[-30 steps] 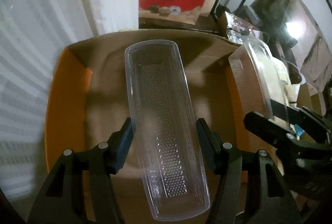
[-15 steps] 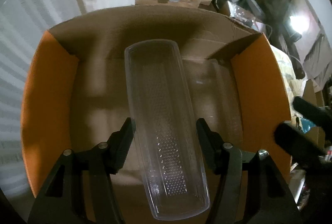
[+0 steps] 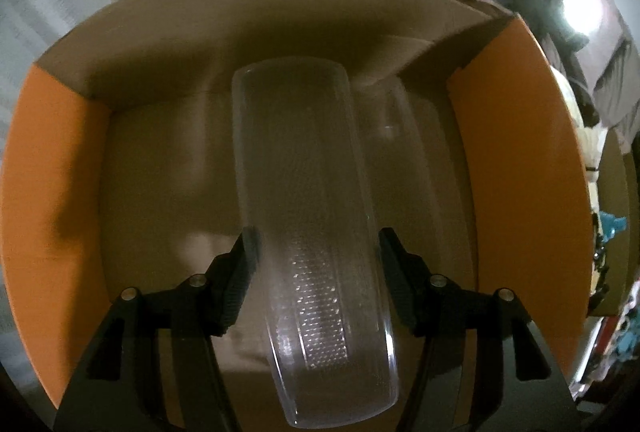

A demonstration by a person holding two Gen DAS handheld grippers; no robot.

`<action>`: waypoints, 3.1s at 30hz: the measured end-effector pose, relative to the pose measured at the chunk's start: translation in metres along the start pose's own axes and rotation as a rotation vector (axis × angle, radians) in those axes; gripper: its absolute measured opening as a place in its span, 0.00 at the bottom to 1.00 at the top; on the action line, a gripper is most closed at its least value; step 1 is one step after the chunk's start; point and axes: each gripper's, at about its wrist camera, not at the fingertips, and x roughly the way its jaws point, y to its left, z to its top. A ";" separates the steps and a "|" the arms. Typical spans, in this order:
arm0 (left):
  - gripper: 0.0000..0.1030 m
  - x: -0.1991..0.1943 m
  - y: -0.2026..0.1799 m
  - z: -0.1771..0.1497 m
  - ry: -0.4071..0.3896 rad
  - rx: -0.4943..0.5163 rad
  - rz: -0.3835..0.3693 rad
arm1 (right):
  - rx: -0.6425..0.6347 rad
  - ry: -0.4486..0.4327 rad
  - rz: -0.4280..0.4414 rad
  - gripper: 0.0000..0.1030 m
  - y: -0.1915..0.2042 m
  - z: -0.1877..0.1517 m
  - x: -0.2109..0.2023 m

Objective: Organize objects
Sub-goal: 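Open the left gripper to release the tray inside the box, then move the left gripper back to the black knob on the table, then grasp the black knob with the left gripper while the right gripper grasps its black cable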

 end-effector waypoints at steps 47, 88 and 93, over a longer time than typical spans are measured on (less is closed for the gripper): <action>0.79 -0.095 -0.037 -0.052 -0.276 0.090 -0.002 | 0.105 -0.034 -0.085 0.74 -0.088 -0.060 -0.048; 0.58 -0.061 -0.215 -0.078 -0.163 0.358 -0.231 | 0.054 0.076 -0.140 0.38 -0.154 -0.126 -0.033; 0.57 -0.050 -0.221 -0.079 -0.134 0.367 -0.235 | 0.050 0.090 -0.142 0.37 -0.154 -0.127 -0.026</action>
